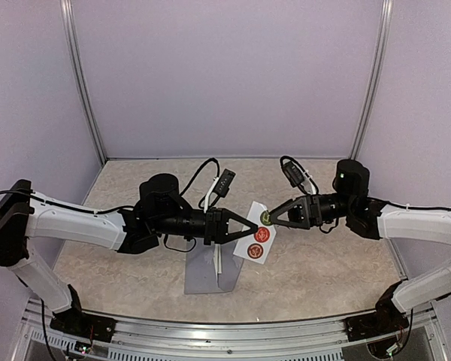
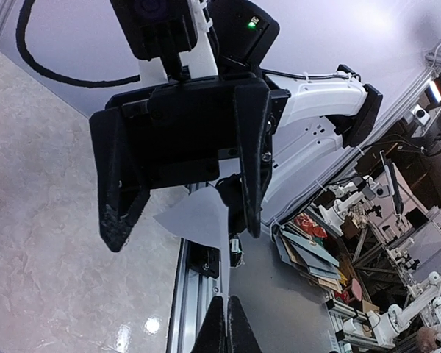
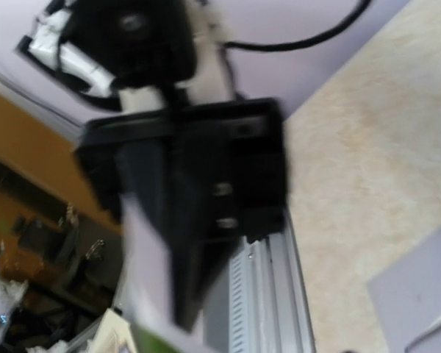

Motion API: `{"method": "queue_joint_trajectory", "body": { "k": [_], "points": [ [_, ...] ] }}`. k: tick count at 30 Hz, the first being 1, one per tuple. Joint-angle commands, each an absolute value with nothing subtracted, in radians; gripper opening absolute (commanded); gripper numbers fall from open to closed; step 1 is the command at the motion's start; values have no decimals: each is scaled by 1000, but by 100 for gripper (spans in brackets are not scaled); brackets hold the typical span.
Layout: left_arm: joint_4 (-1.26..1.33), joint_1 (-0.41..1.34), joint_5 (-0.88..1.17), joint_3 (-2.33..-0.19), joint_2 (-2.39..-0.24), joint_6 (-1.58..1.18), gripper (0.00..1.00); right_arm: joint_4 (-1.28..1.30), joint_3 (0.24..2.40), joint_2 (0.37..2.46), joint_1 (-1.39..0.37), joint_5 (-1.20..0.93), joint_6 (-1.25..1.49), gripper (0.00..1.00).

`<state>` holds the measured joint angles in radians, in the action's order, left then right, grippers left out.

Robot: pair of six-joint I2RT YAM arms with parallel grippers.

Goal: Place the letter into the envelope and seal it

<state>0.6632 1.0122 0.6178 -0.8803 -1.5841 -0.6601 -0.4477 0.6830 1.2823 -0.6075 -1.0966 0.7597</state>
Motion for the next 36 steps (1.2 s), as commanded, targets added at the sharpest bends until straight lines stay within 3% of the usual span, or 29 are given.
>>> {"method": "queue_joint_trajectory", "body": {
  "k": [1,5,7,17,22,24,28,30,36],
  "points": [
    [674,1019,631,-876,-1575,-637,0,-559,671,1276,-629,-1169,803,56],
    [657,1020,614,-871,-1573,-633,0,-554,669,1264,-628,-1154,799,31],
    [638,1019,601,-867,-1569,-626,0,-530,672,1253,-628,-1138,782,26],
    [501,987,465,-847,-1554,-627,0,-530,666,1187,-612,-1142,791,26],
    [536,986,522,-837,-1548,-619,0,-485,663,1162,-612,-1108,759,26],
    [569,991,574,-828,-1539,-608,0,-404,675,1156,-605,-1029,714,34],
    [589,1012,659,-829,-1498,-580,0,-325,666,1169,-571,-962,683,74],
    [582,1022,679,-834,-1486,-573,0,-307,665,1197,-570,-981,667,86],
    [562,1038,706,-862,-1491,-568,0,-376,681,1264,-640,-1078,675,90]
  ]
}}
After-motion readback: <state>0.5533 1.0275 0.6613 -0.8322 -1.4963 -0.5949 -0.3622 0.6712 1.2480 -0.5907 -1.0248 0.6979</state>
